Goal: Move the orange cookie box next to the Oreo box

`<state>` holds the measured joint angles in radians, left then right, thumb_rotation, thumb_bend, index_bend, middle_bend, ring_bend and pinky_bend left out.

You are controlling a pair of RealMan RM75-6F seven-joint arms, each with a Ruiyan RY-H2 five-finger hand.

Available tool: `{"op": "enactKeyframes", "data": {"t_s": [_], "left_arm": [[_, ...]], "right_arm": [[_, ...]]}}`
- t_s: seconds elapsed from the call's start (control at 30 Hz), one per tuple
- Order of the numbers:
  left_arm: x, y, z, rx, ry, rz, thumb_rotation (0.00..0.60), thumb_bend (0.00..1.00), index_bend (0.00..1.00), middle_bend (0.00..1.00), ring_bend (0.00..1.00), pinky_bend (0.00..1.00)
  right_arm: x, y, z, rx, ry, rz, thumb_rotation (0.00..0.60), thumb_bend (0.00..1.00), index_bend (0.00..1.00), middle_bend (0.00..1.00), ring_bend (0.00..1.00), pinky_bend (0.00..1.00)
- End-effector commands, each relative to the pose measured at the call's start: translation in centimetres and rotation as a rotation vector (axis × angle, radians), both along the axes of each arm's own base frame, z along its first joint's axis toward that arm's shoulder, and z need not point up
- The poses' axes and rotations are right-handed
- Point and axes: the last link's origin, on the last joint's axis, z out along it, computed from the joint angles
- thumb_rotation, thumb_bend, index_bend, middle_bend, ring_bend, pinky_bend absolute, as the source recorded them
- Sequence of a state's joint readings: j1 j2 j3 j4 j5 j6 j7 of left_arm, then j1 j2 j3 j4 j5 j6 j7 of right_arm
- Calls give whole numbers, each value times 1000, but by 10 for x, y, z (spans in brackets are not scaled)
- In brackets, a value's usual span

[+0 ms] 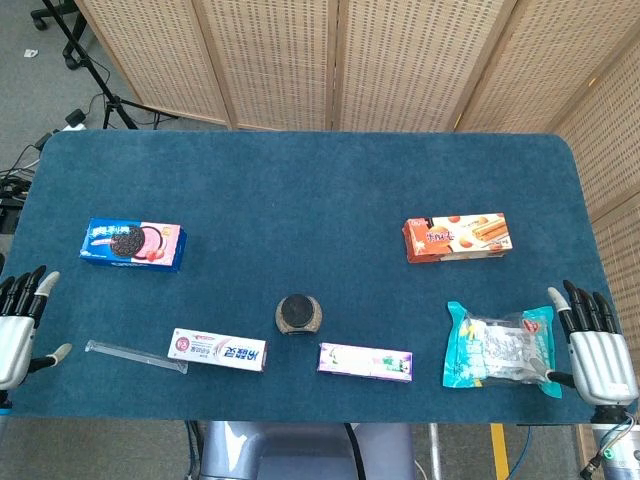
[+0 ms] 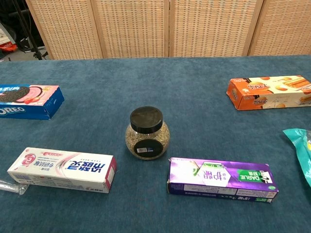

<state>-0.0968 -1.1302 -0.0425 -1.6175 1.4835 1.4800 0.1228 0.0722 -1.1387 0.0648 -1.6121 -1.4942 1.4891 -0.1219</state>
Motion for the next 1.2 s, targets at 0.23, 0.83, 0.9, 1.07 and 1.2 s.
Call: {"op": "enactKeyframes", "data": {"t_s": [0.23, 0.83, 0.9, 1.07, 1.2], "left_arm": [[0, 1, -1, 1, 1, -1, 600, 76, 0, 0, 0, 0], [2, -1, 6, 4, -18, -10, 600, 78, 0, 0, 0, 0], [2, -1, 5, 0, -20, -11, 600, 78, 0, 0, 0, 0], [2, -1, 5, -8, -16, -7, 600, 79, 0, 0, 0, 0], [2, -1, 4, -6, -18, -6, 600, 79, 0, 0, 0, 0]], "right_arm": [[0, 0, 0, 3, 1, -1, 600, 0, 9, 0, 0, 0], [0, -3, -1, -14, 2, 2, 600, 2, 9, 0, 0, 0], [0, -3, -2, -10, 4, 2, 600, 2, 9, 0, 0, 0], [1, -4, -1, -17, 3, 14, 600, 2, 9, 0, 0, 0], [4, -10, -1, -14, -10, 26, 600, 2, 9, 0, 0, 0]]}}
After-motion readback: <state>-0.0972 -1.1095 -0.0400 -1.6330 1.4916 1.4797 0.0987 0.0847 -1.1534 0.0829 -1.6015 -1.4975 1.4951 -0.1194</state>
